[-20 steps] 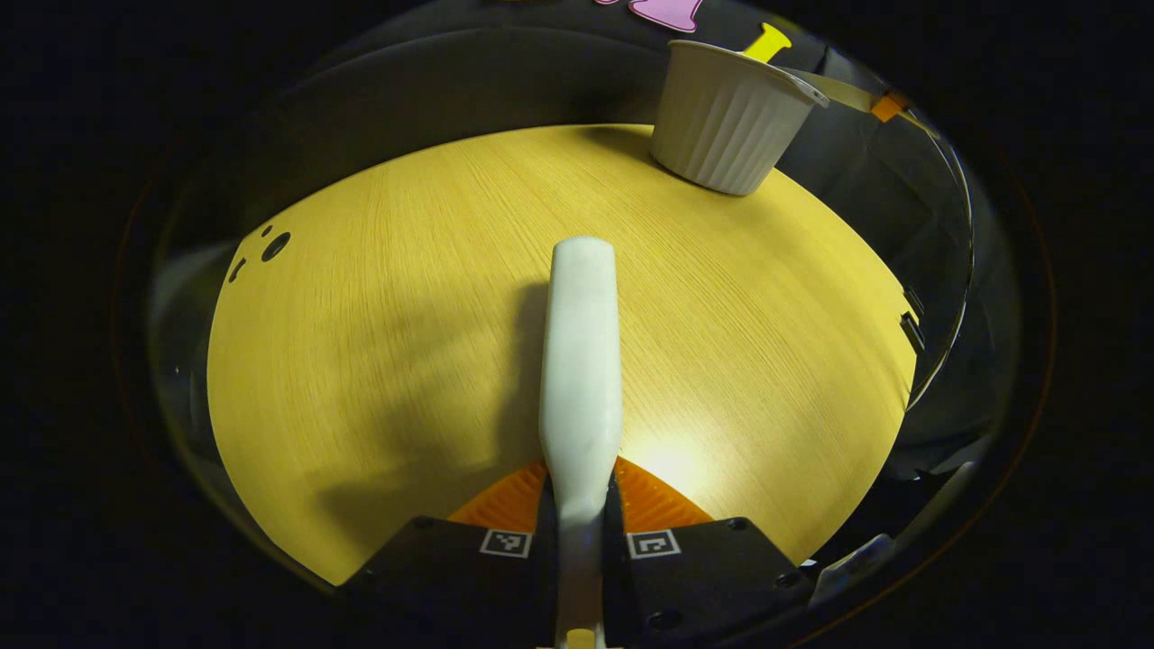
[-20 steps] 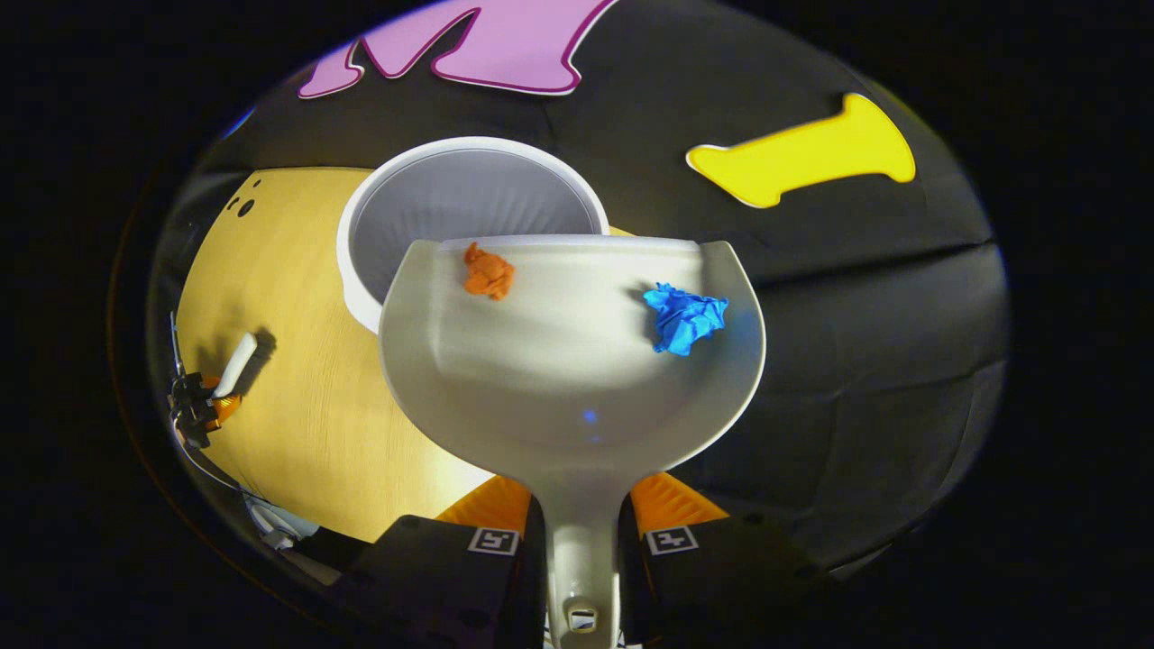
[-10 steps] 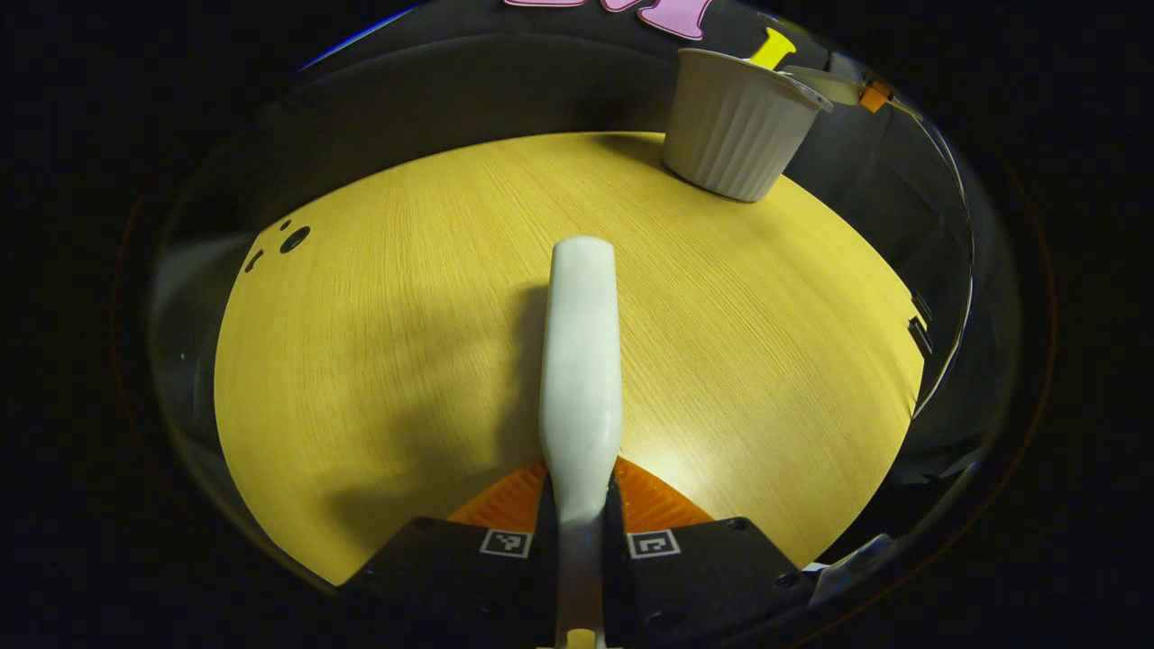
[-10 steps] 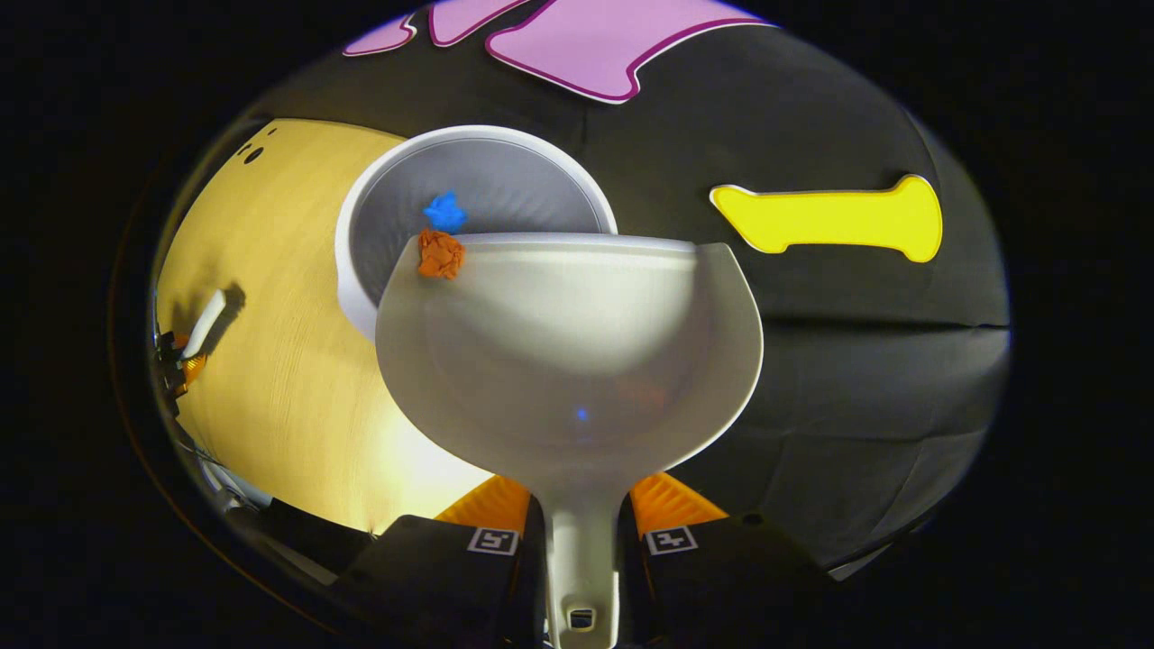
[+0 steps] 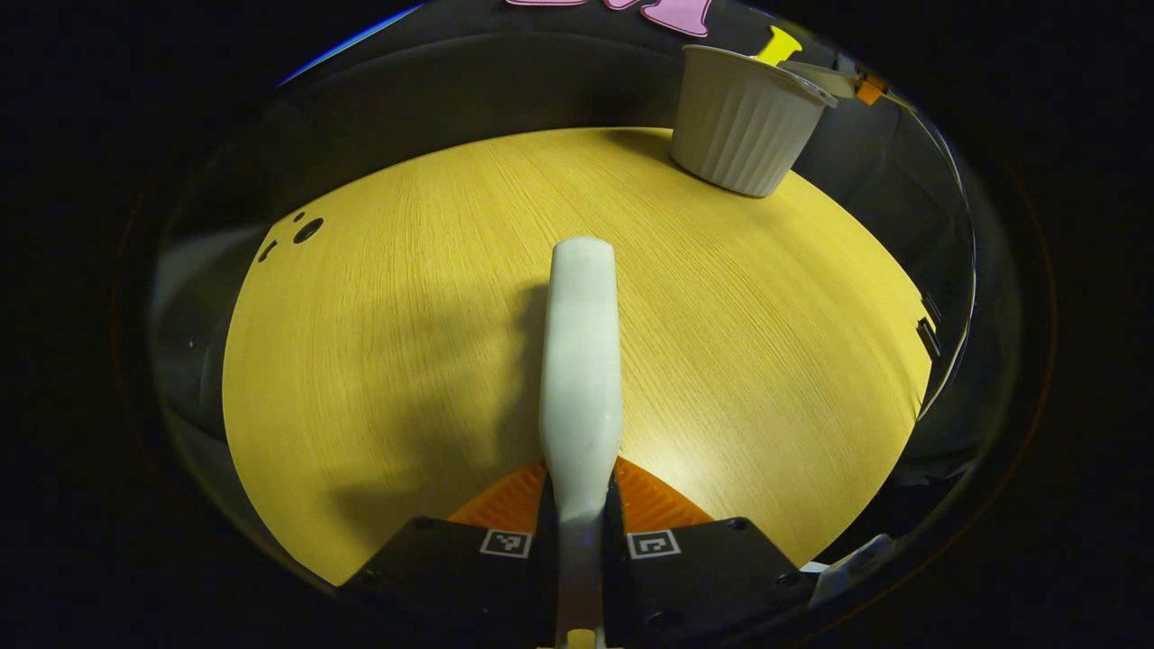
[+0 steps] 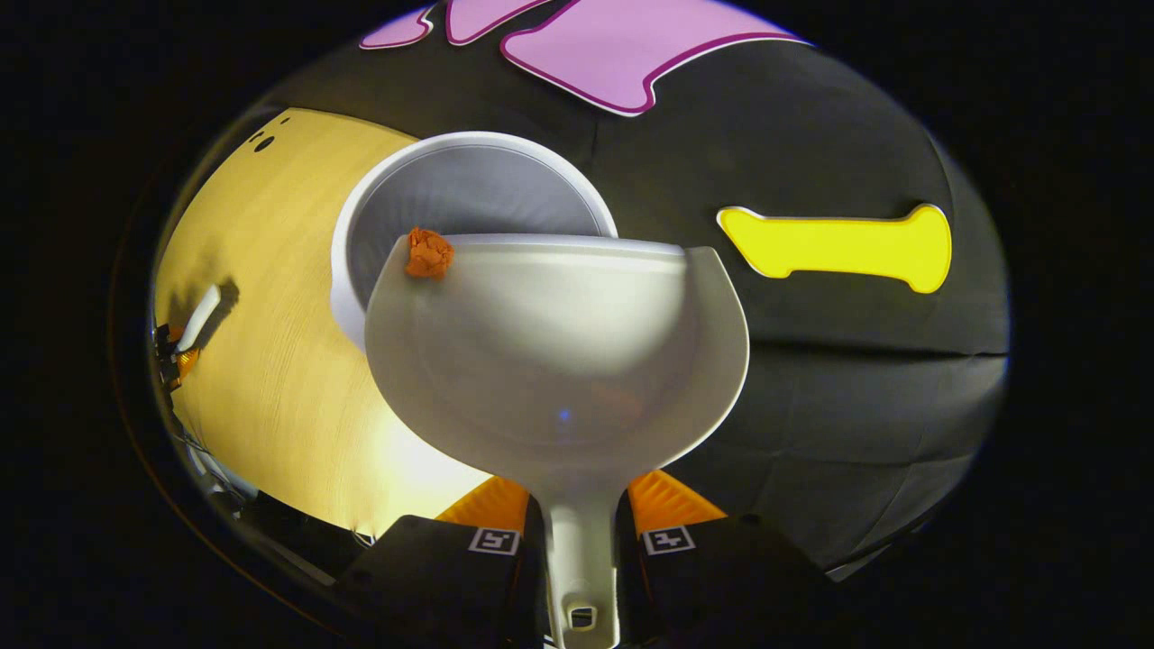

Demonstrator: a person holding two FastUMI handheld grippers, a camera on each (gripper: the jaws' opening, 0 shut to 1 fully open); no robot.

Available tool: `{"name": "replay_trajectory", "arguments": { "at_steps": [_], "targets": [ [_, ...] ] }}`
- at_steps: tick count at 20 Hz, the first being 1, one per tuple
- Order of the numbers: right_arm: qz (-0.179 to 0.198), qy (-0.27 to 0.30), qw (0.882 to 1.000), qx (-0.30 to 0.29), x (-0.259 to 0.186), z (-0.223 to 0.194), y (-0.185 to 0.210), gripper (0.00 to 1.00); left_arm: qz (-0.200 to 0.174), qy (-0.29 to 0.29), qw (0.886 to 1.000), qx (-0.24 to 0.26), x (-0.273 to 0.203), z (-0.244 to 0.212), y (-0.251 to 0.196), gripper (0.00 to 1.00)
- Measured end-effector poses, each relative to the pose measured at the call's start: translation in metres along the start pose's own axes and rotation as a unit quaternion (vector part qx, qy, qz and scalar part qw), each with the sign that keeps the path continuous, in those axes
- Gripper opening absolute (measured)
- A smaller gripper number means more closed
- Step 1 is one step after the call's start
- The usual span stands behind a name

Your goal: Pick up the small broom and dustpan from the desktop, sweep the trash into the dustpan with the broom, and then empty the trash into the garbage bin.

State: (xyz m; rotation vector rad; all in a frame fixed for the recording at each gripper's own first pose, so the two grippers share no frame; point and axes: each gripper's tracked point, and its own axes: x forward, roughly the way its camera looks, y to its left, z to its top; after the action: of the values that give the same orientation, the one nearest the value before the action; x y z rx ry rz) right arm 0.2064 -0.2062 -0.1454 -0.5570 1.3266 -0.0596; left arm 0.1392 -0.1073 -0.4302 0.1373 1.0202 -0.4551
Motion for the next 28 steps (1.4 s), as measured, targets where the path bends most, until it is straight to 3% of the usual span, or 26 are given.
{"name": "replay_trajectory", "arguments": {
  "at_steps": [3,9,11,14,19,24,28],
  "targets": [
    [-0.009,-0.003,0.999,-0.03,-0.001,0.006,0.0,0.31,0.002,0.003,1.0,-0.008,-0.001,-0.002,-0.001,0.24],
    [-0.008,-0.009,1.0,-0.027,0.001,0.008,0.001,0.38,0.013,0.001,1.0,-0.027,-0.004,-0.007,0.0,0.24],
    [-0.011,-0.02,0.999,-0.023,0.0,0.005,-0.003,0.35,0.018,0.001,0.999,-0.036,-0.005,-0.01,0.002,0.24],
    [0.03,-0.061,0.997,0.028,-0.011,0.003,0.006,0.35,0.034,0.007,0.999,-0.041,-0.009,-0.014,0.008,0.24],
    [0.108,-0.144,0.979,0.093,-0.052,-0.013,0.033,0.35,0.051,0.011,0.997,-0.061,-0.013,-0.02,0.018,0.24],
    [0.16,-0.209,0.961,0.082,-0.115,-0.046,0.098,0.38,0.055,0.012,0.996,-0.062,-0.013,-0.02,0.02,0.24],
    [0.203,-0.223,0.952,0.059,-0.136,-0.078,0.168,0.31,0.057,0.008,0.996,-0.064,-0.012,-0.02,0.021,0.24]
  ]
}}
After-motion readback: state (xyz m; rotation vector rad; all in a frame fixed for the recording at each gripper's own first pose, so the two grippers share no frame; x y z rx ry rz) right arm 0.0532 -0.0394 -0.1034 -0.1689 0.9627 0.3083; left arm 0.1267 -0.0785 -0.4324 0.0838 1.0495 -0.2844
